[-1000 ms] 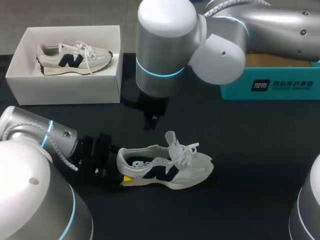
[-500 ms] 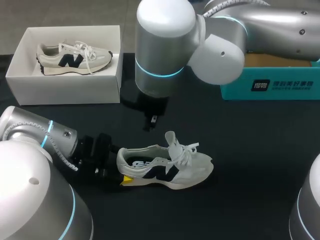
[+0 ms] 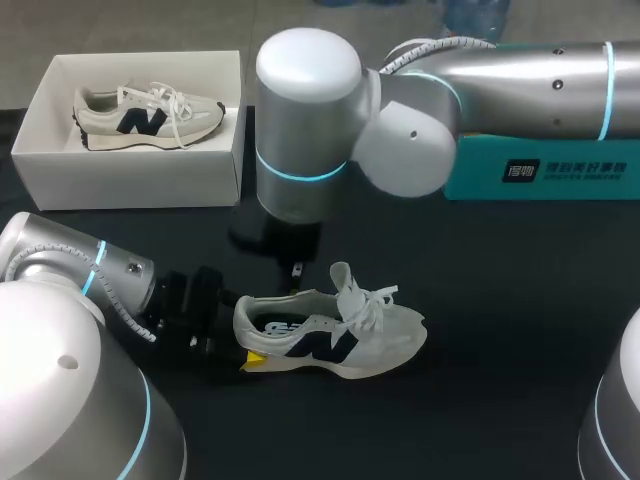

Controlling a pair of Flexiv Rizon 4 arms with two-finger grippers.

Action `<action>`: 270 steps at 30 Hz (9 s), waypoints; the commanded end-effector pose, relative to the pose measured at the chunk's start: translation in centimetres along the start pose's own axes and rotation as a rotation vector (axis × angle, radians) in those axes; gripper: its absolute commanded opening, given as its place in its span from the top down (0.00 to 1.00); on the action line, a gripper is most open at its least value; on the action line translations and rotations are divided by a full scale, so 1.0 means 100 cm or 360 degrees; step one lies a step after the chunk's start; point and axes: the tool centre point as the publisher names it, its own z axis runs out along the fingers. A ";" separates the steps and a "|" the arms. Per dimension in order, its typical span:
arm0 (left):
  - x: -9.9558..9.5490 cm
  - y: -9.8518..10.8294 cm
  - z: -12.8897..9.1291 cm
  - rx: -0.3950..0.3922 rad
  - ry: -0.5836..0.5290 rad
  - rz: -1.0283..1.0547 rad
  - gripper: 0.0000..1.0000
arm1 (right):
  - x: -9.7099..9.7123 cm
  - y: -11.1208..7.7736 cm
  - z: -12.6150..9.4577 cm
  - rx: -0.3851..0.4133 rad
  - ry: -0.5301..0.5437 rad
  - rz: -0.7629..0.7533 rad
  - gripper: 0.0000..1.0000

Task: Take the shoe out of the shoebox, open the shoe tongue, remove and reinsert the insole, then place the shoe into the shoebox

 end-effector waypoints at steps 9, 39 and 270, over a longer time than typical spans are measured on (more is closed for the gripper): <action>-0.001 0.005 0.005 -0.0010 0.0000 -0.0001 1.00 | 0.019 -0.009 0.016 0.0039 0.0028 0.0091 1.00; -0.001 0.005 0.005 -0.0010 0.0000 -0.0001 1.00 | 0.009 -0.036 0.052 0.0075 0.0050 0.0068 1.00; -0.001 0.005 0.005 -0.0010 0.0000 -0.0001 1.00 | -0.007 0.007 0.029 -0.0515 0.0496 -0.0267 0.70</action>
